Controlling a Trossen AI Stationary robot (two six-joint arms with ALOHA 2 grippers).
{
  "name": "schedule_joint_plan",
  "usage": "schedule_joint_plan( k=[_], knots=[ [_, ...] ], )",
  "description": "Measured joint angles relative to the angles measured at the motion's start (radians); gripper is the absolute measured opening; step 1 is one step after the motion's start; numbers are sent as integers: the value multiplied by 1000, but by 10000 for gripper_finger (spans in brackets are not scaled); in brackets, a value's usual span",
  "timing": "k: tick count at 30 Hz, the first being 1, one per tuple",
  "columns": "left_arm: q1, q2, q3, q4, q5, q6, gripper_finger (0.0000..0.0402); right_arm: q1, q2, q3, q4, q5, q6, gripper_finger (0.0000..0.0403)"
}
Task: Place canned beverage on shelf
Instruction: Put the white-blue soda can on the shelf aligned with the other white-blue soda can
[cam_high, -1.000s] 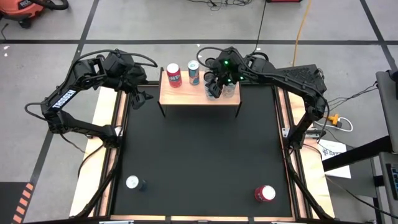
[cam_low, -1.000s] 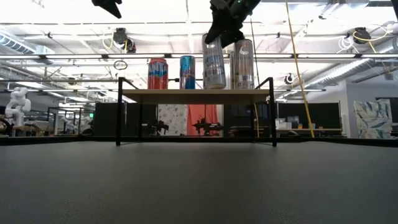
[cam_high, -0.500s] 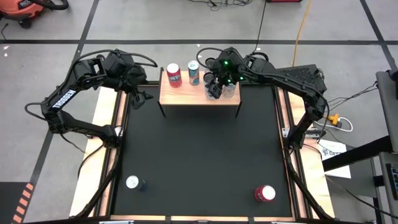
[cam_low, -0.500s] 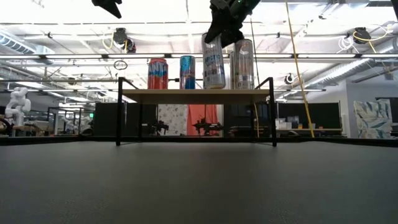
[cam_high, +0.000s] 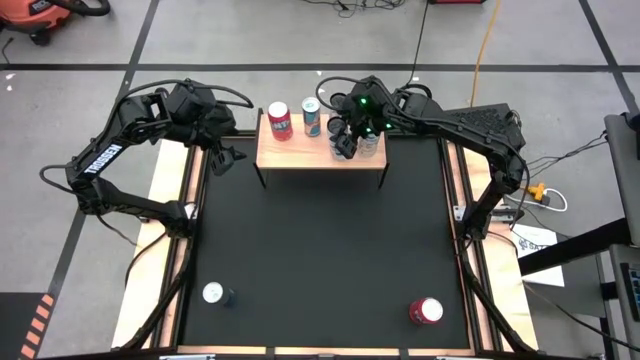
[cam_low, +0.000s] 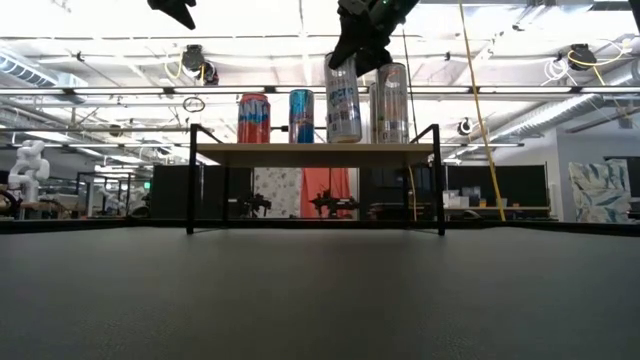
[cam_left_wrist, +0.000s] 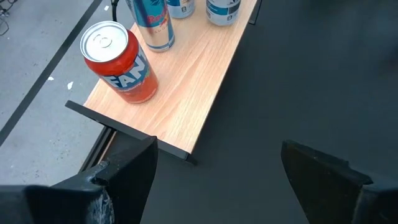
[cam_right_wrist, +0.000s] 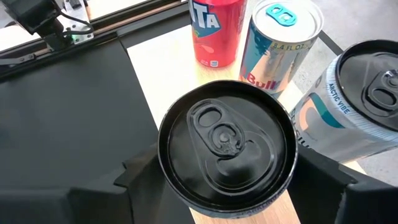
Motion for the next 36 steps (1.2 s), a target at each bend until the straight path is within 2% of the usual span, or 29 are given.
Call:
schedule_joint_plan(
  k=[36],
  knots=[
    [0,0,0,0,0,8,338,6,21,2,0,4,-27,263]
  ],
)
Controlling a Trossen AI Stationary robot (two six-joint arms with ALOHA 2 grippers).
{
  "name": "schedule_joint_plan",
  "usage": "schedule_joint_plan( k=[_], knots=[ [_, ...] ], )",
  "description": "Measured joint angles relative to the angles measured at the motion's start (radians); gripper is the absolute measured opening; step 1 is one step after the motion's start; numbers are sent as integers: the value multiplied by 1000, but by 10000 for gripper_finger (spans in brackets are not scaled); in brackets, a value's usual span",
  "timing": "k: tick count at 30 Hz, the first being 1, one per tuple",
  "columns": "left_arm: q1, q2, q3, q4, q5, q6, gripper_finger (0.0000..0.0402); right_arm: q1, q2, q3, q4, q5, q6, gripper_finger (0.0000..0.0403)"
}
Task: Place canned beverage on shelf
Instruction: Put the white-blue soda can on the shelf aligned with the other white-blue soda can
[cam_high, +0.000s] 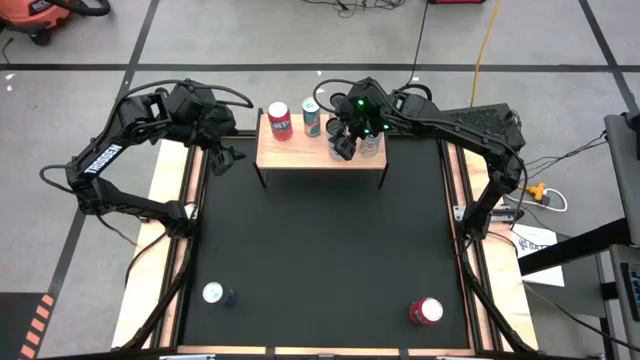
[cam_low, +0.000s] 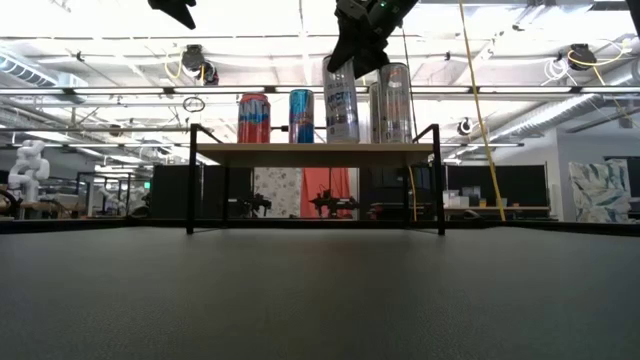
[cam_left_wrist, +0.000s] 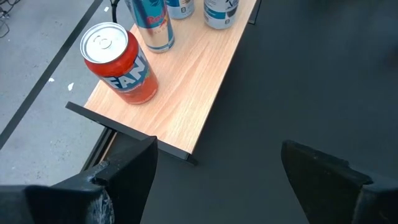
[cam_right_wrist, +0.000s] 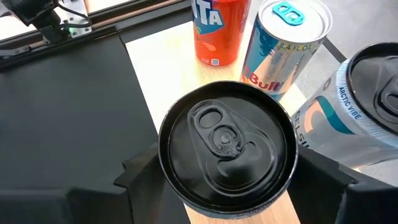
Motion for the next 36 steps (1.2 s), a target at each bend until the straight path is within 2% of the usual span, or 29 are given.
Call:
schedule_joint_plan(
  k=[36],
  knots=[
    [0,0,1,0,0,43,338,11,0,-1,-4,1,50,263]
  ],
)
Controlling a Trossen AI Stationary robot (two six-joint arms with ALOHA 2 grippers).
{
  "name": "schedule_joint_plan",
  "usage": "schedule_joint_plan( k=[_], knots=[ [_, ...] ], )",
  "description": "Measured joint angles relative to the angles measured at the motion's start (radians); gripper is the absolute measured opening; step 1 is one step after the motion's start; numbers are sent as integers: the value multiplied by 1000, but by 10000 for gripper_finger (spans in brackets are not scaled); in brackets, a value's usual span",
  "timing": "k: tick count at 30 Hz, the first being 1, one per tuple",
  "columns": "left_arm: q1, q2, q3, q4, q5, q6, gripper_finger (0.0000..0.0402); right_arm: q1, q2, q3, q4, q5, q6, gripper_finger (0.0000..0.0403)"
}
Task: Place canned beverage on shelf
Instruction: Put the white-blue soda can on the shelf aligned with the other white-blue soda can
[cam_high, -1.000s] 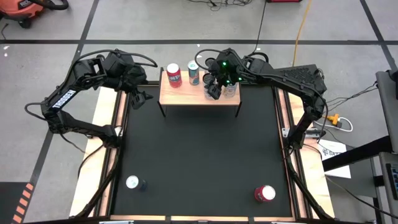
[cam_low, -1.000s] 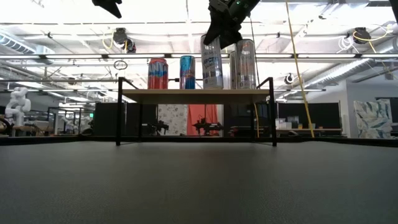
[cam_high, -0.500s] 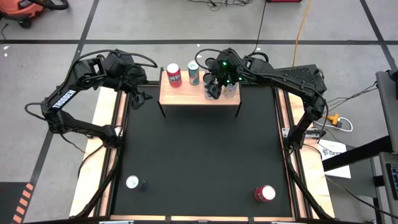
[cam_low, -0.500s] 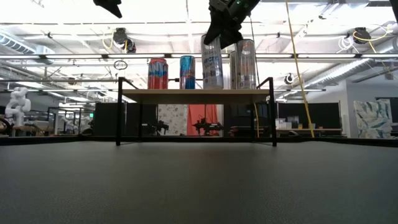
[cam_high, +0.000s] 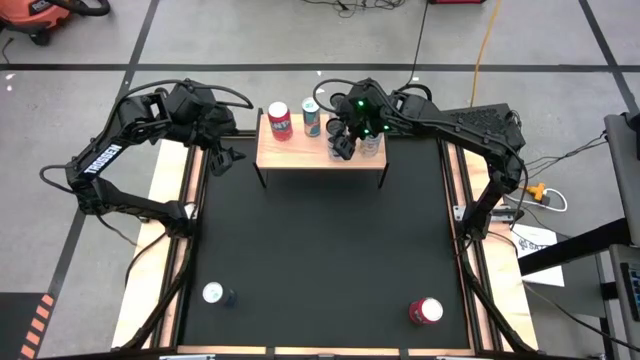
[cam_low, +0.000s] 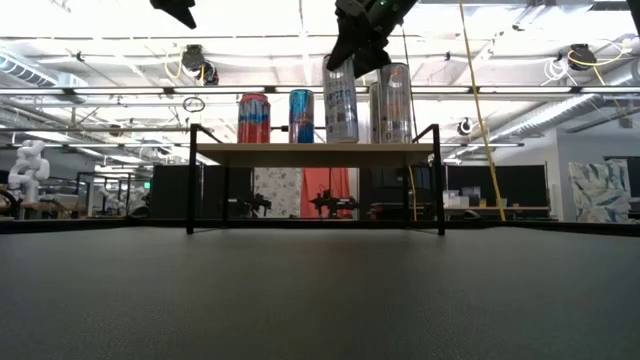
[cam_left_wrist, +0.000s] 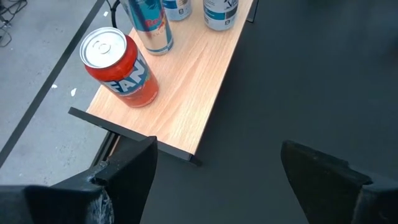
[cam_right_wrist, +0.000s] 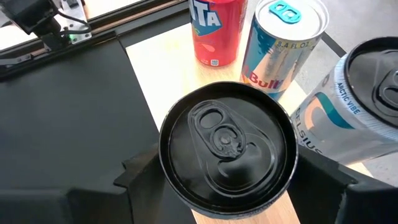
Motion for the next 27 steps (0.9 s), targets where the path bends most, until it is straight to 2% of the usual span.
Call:
schedule_joint_plan(
  k=[18,22,27],
  knots=[
    [0,0,0,9,0,0,338,0,2,-1,11,6,-19,263],
    [0,0,0,9,0,0,338,1,2,-3,7,79,-19,263],
    [0,0,0,9,0,0,338,-4,3,-3,6,103,-19,263]
  ],
)
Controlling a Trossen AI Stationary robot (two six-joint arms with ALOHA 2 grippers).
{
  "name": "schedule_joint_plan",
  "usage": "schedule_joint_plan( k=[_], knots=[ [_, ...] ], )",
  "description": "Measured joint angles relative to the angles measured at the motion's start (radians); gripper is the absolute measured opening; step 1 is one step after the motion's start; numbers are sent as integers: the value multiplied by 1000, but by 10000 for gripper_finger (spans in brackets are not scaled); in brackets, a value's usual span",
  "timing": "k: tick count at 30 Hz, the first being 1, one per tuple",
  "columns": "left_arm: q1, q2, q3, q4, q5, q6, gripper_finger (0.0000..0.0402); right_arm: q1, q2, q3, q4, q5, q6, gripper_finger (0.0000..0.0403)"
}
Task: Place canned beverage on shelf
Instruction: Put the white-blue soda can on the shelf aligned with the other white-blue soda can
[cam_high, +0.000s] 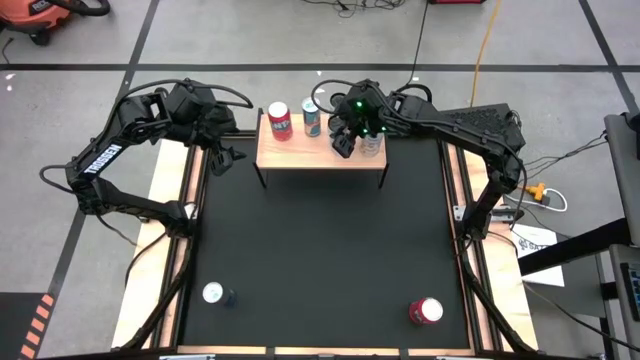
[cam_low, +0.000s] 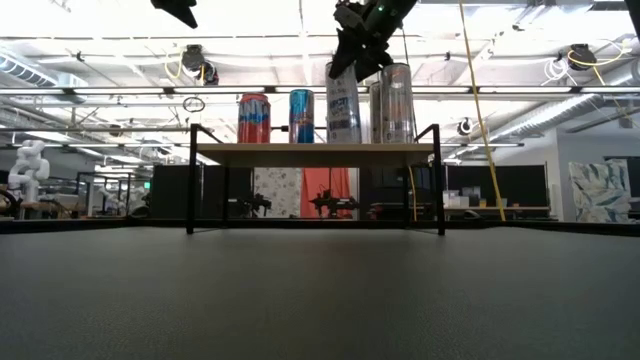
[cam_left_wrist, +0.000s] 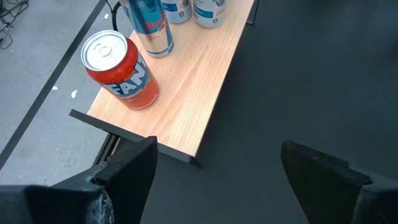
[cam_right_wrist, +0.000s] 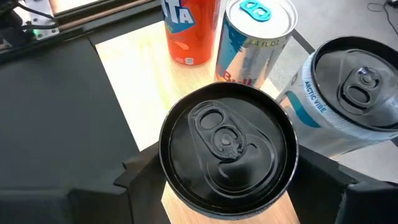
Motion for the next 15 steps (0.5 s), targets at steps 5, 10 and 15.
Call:
schedule_joint_plan(
  k=[5,10,15],
  knots=[
    [0,0,0,0,0,0,338,-1,0,0,0,-2,1,263],
    [0,0,0,0,0,0,338,-3,0,0,5,-47,0,263],
    [0,0,0,0,0,0,338,-6,0,0,13,-58,1,263]
  ],
)
